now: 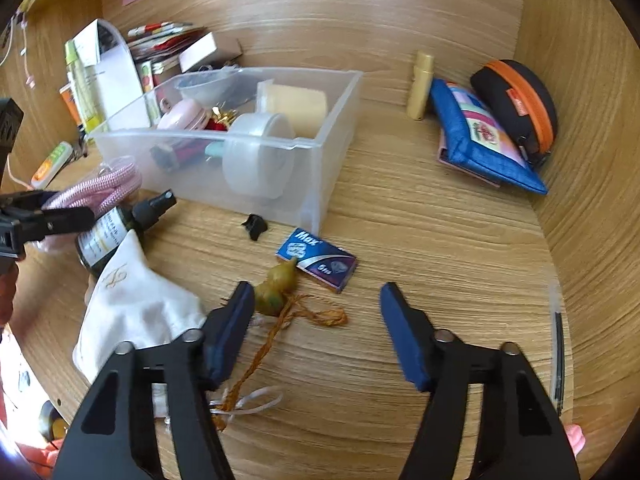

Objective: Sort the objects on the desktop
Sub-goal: 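Grasp the bagged pink rope with the left tool while the right tool grasps the green gourd pendant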

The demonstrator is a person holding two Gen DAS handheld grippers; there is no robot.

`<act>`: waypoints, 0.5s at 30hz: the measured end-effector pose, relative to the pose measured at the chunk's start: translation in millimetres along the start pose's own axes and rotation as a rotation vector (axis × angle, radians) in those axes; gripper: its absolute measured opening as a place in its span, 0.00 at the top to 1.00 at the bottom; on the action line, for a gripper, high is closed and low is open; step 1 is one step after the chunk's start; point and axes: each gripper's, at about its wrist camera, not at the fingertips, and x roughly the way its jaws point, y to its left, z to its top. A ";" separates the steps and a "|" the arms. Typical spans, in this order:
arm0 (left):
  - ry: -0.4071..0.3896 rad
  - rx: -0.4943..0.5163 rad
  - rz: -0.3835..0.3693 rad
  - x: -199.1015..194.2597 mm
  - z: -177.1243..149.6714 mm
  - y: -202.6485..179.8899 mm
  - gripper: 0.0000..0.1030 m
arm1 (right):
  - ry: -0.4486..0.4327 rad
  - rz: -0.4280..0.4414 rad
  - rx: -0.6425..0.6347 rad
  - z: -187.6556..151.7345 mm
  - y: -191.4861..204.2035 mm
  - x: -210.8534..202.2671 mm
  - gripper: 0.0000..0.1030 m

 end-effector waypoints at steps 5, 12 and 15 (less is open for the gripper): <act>0.004 0.013 -0.008 4.8 10.0 -3.4 0.02 | 0.025 0.026 -0.030 1.5 7.1 10.9 0.61; 0.036 0.027 -0.018 25.2 17.5 -4.9 0.02 | 0.066 0.046 -0.049 2.6 11.9 26.0 0.69; 0.054 0.026 0.008 34.0 15.8 -2.5 0.02 | 0.067 0.050 -0.053 3.5 11.6 26.7 0.69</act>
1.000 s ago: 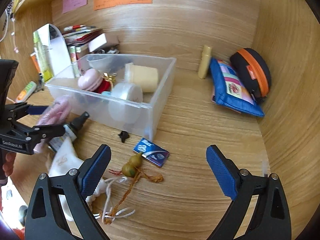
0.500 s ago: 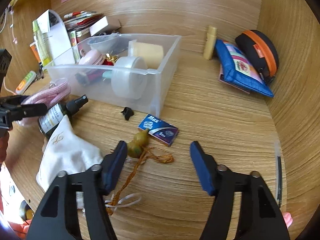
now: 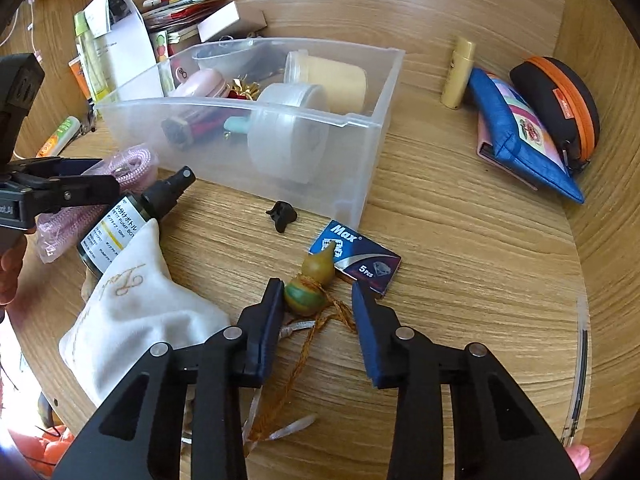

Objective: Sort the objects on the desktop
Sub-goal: 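Grasp the bagged pink rope with the left tool while the right tool grasps the green gourd pendant, then carry the rope bag and gourd pendant into the clear box and open both tools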

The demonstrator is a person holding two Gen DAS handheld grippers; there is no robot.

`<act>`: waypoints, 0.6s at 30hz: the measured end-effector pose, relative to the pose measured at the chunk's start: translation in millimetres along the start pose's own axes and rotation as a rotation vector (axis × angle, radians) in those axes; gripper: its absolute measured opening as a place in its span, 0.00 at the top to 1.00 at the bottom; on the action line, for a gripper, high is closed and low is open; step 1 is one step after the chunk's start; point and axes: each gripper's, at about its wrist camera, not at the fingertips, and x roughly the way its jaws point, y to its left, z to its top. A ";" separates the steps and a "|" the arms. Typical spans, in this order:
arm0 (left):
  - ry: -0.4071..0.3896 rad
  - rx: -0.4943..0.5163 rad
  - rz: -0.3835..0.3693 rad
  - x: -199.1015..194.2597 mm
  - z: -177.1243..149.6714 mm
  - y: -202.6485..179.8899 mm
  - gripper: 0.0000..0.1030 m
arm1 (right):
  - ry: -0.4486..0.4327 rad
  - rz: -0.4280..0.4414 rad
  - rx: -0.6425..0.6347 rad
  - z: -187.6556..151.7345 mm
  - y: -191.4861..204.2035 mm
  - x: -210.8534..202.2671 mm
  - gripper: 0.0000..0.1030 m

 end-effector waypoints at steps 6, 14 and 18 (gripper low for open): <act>-0.012 0.130 0.161 10.4 -10.2 -16.7 0.02 | -0.007 0.024 -0.007 1.5 2.4 1.4 0.74; -0.063 0.165 0.205 4.0 -13.3 -27.7 0.27 | -0.017 0.046 -0.014 -0.7 4.6 0.2 0.80; -0.085 0.159 0.219 2.2 -14.7 -31.7 0.34 | -0.021 0.079 0.009 -1.3 -0.5 -4.3 0.80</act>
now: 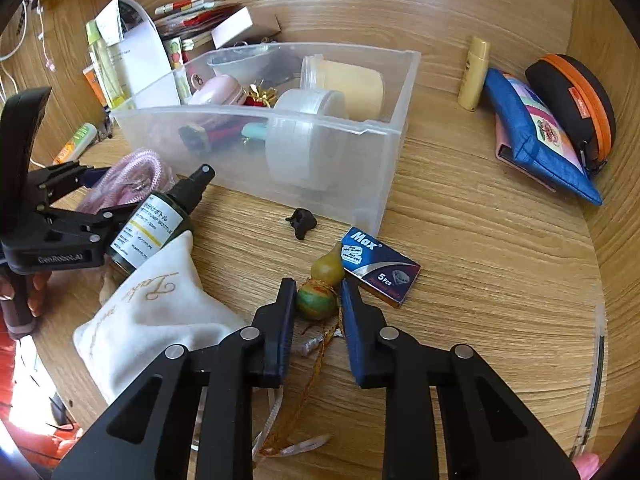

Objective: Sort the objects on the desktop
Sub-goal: 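Carry the rope bag and gourd pendant into the clear box and open both tools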

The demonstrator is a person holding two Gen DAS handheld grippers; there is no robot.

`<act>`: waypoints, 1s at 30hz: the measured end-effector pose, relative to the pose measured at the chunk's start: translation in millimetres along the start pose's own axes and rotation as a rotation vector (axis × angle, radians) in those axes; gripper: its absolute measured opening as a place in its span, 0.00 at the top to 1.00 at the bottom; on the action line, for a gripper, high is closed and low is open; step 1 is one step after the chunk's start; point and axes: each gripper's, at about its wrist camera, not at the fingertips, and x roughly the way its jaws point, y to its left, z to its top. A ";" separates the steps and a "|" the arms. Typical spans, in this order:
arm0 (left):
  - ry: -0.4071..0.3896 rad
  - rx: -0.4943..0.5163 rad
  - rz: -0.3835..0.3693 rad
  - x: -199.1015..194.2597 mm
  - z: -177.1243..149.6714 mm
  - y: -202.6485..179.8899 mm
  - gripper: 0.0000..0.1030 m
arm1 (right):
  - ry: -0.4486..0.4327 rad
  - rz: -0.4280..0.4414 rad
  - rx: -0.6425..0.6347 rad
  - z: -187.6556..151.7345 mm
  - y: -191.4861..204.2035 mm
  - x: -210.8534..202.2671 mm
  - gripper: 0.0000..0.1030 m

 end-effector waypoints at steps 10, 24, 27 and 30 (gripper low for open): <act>-0.072 -0.139 0.020 -18.8 -11.0 19.3 0.45 | -0.096 0.028 0.045 6.7 -1.5 -34.3 0.80; -0.178 -0.176 0.017 -63.2 -9.8 22.8 0.46 | -0.221 0.058 0.074 23.1 -5.0 -76.7 0.80; -0.202 -0.188 0.010 -70.6 -4.2 24.8 0.46 | -0.241 0.059 0.077 28.2 -5.1 -80.6 0.80; -0.221 -0.201 -0.009 -76.5 2.6 27.7 0.46 | -0.263 0.062 0.078 35.7 -5.3 -84.1 0.80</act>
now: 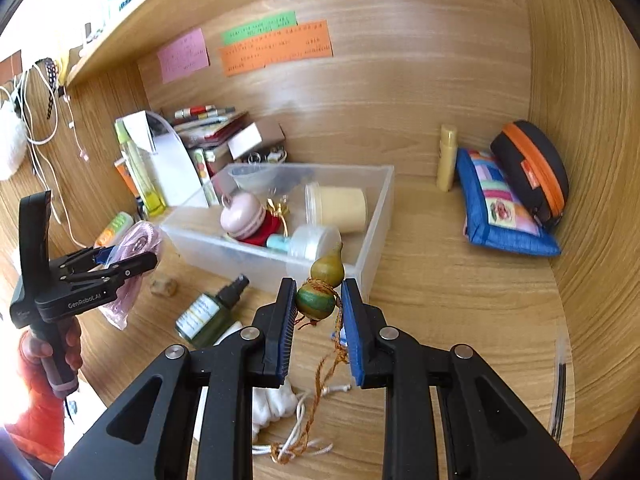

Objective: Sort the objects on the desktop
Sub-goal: 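Carry the rope bag and gourd pendant into the clear box and open both tools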

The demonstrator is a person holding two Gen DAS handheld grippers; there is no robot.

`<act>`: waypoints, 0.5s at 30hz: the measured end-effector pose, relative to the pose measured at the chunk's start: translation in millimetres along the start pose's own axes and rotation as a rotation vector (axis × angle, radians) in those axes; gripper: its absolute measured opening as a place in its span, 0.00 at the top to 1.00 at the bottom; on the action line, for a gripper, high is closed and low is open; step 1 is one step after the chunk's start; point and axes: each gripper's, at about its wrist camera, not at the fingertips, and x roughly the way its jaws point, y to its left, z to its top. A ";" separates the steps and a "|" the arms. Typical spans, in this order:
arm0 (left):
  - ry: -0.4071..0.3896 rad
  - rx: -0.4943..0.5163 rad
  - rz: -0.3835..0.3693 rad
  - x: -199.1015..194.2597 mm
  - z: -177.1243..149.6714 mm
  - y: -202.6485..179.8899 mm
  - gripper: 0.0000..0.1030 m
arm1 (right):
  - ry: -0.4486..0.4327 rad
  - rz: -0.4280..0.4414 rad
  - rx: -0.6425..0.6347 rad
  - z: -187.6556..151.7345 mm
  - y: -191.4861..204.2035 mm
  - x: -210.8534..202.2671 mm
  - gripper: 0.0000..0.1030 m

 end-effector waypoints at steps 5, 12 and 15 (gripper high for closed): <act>-0.037 0.006 -0.007 -4.7 13.5 -0.8 0.46 | -0.031 0.007 -0.016 13.6 2.6 -1.3 0.80; -0.071 0.008 -0.021 -3.3 32.7 -1.1 0.46 | -0.051 0.034 -0.022 32.6 6.9 10.1 0.80; -0.077 0.010 -0.025 0.7 41.3 -1.3 0.46 | -0.052 0.052 -0.025 40.8 9.7 18.3 0.80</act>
